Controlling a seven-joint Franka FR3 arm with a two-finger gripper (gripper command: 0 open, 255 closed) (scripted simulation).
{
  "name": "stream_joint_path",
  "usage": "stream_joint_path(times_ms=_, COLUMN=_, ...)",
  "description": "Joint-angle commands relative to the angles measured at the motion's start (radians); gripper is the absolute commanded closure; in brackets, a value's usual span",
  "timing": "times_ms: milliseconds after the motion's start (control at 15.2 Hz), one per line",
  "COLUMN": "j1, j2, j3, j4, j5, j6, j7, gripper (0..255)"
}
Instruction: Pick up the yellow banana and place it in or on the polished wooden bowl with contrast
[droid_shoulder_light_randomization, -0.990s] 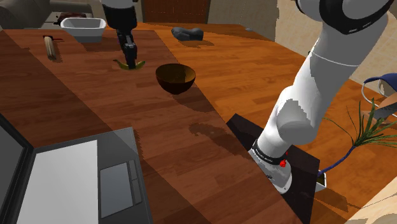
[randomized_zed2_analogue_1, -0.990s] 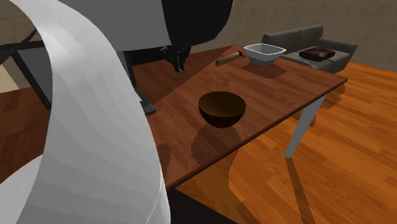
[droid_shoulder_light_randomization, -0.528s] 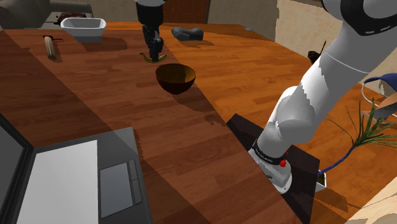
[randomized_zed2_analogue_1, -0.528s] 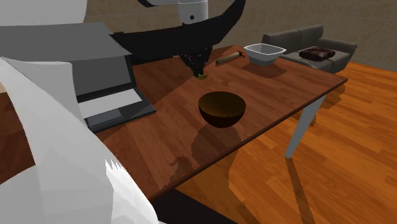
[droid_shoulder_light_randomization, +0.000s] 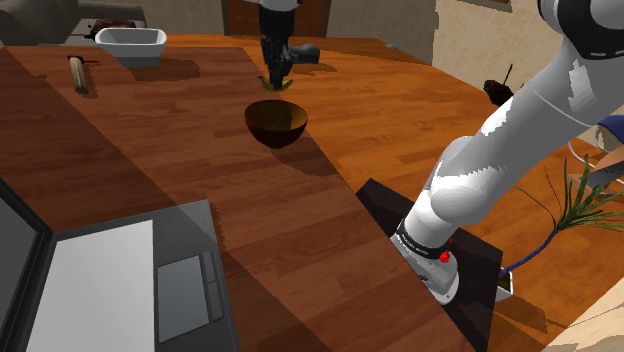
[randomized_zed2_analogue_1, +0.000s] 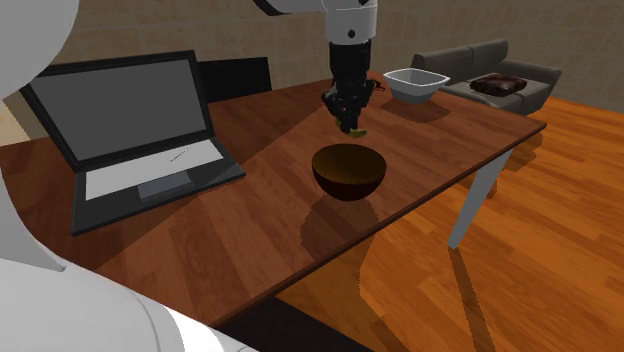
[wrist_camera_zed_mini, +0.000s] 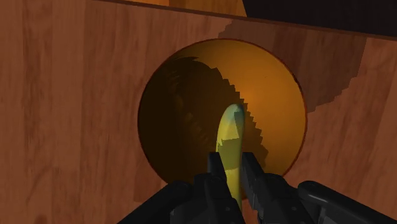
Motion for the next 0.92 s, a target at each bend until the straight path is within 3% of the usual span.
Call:
stream_joint_path(times_ms=0, j1=-0.004, j2=-0.005, j3=-0.007, j4=-0.024, j5=-0.001, j6=0.019, j7=-0.010, gripper=255)
stream_joint_path(times_ms=858, j1=-0.004, j2=0.016, j3=-0.006, j4=-0.161, j5=-0.006, j6=0.177, j7=0.001, gripper=255)
